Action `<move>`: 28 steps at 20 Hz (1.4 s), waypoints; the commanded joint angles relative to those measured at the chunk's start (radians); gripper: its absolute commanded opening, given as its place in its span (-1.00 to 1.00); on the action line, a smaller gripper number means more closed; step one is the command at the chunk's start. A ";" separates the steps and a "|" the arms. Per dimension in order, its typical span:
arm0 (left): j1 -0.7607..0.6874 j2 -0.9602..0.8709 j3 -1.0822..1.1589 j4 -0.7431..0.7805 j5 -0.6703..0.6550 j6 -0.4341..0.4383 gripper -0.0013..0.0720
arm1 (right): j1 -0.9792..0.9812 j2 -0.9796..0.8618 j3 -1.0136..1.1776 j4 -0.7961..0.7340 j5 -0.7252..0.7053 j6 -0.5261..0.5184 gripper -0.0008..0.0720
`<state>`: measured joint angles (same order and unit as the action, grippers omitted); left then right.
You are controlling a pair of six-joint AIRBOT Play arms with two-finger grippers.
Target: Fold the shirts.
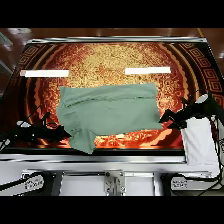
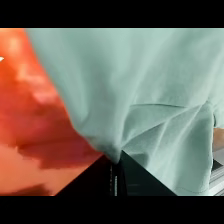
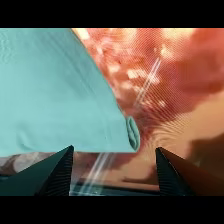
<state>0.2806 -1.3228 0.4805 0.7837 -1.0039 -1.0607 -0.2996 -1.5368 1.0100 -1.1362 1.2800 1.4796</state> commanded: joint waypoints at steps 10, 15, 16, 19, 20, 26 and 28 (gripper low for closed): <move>0.000 0.001 0.076 -0.006 -0.061 0.002 -0.87 | 0.040 -0.086 -0.003 0.055 -0.076 0.056 0.21; 0.000 0.000 0.165 -0.006 -0.081 0.014 -0.87 | 0.101 -0.080 0.002 0.036 -0.096 -0.034 -0.78; 0.000 0.000 0.201 -0.006 -0.112 0.032 -0.87 | 0.109 -0.072 0.010 0.036 -0.100 -0.053 -0.78; -0.001 0.000 0.348 -0.006 -0.204 0.054 -0.87 | 0.110 -0.042 0.070 0.058 -0.135 -0.068 -0.78; -0.001 0.000 0.404 -0.007 -0.216 0.046 -0.87 | 0.111 -0.040 0.105 0.060 -0.149 -0.068 -0.78; -0.001 -0.144 0.708 -0.007 -0.240 -0.055 -0.87 | 0.192 -0.069 0.303 -0.037 -0.288 -0.010 -0.78; -0.003 -0.231 0.808 -0.024 -0.267 -0.090 -0.87 | 0.206 -0.121 0.380 -0.048 -0.294 0.008 -0.78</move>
<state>0.2794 -1.4609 1.1515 0.7742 -1.2369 -1.0969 -0.1215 -1.6150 1.2938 -1.1534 1.0348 1.4582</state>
